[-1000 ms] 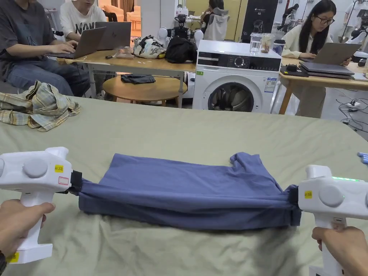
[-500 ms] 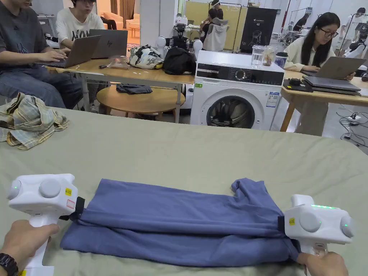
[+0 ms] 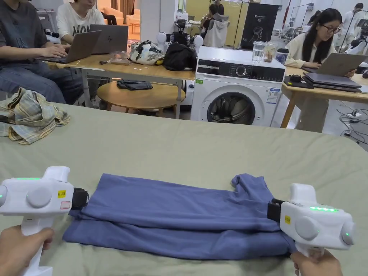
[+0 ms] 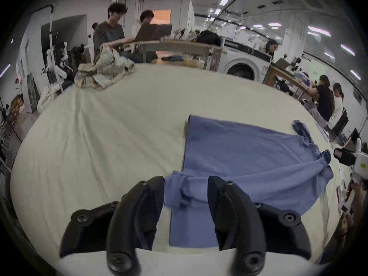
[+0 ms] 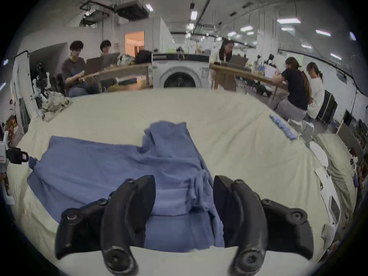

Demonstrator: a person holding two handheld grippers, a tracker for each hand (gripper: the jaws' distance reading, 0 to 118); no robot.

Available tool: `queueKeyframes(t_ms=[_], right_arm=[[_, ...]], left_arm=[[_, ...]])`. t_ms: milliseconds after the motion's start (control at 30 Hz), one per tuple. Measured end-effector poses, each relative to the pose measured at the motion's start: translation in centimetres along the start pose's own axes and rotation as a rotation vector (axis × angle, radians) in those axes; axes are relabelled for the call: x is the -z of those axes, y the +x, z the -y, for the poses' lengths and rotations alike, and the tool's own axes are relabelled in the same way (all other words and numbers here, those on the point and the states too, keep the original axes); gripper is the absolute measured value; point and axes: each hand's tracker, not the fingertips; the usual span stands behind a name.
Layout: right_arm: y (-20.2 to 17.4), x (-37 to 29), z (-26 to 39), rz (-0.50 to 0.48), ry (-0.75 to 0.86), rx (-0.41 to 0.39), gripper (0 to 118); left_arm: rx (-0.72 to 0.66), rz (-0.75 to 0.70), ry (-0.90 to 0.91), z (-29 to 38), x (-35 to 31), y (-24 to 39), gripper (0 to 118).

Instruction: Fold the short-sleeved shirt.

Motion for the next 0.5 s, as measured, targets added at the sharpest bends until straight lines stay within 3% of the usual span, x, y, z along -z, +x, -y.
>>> queueKeyframes(t_ms=[67, 100, 133, 167, 200, 233, 500], right_arm=[[-0.7, -1.9, 0.6, 0.008, 0.051, 0.016, 60], [-0.9, -2.5, 1.2, 0.003, 0.062, 0.011, 52], [-1.2, -3.2, 1.6, 0.001, 0.072, 0.012, 28], [-1.4, -3.6, 2.0, 0.000, 0.070, 0.019, 5], [-1.6, -4.3, 2.5, -0.005, 0.078, 0.036, 0], [-1.7, -5.0, 3.1, -0.031, 0.094, 0.044, 0], [-3.4, -10.0, 6.0, -0.040, 0.174, 0.030, 0]], left_arm=[[0.001, -0.008, 0.050, 1.4, -2.0, 0.3, 42], [0.001, -0.018, 0.095, 2.4, -3.0, 0.5, 42], [0.012, -0.021, 0.105, 3.2, -3.8, 0.5, 36], [0.012, -0.024, 0.111, 4.0, -4.5, 0.6, 23], [0.014, -0.029, 0.120, 4.9, -5.1, 0.8, 8], [0.021, -0.025, 0.127, 5.7, -5.8, 0.9, 0], [0.040, -0.031, 0.161, 8.0, -8.1, 0.9, 0]])
